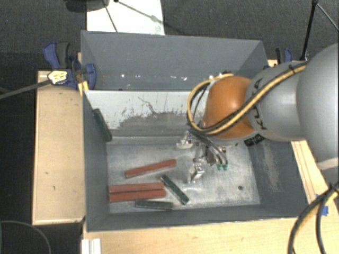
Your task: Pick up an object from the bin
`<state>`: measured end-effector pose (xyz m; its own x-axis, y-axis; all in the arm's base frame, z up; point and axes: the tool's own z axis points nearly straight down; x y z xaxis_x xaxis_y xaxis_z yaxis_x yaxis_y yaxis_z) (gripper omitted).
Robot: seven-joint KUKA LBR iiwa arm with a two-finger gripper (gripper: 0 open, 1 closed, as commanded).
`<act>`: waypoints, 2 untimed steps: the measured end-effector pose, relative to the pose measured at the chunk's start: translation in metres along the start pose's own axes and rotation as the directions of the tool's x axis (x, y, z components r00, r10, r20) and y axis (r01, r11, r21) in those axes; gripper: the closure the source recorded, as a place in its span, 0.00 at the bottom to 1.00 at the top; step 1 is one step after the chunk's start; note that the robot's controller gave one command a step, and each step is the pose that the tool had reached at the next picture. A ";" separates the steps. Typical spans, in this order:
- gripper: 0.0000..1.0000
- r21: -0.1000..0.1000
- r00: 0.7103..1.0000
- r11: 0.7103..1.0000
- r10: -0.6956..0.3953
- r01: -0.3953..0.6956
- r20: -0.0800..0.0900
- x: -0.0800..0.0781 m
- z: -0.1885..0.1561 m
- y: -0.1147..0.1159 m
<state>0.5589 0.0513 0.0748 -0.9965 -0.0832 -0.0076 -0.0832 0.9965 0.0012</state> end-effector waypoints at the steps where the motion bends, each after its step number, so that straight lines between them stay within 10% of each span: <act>1: 0.00 0.000 1.000 1.000 0.000 0.000 0.000 0.000 0.000 0.000; 2: 1.00 -0.003 1.000 1.000 0.019 -0.019 0.009 -0.009 -0.002 0.066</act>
Offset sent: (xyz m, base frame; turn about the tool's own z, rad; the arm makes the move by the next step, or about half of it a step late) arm -0.0009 0.0639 -0.0024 0.0195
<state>0.5619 0.1173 0.0765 -0.9978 -0.0638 -0.0164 -0.0639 0.9979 0.0047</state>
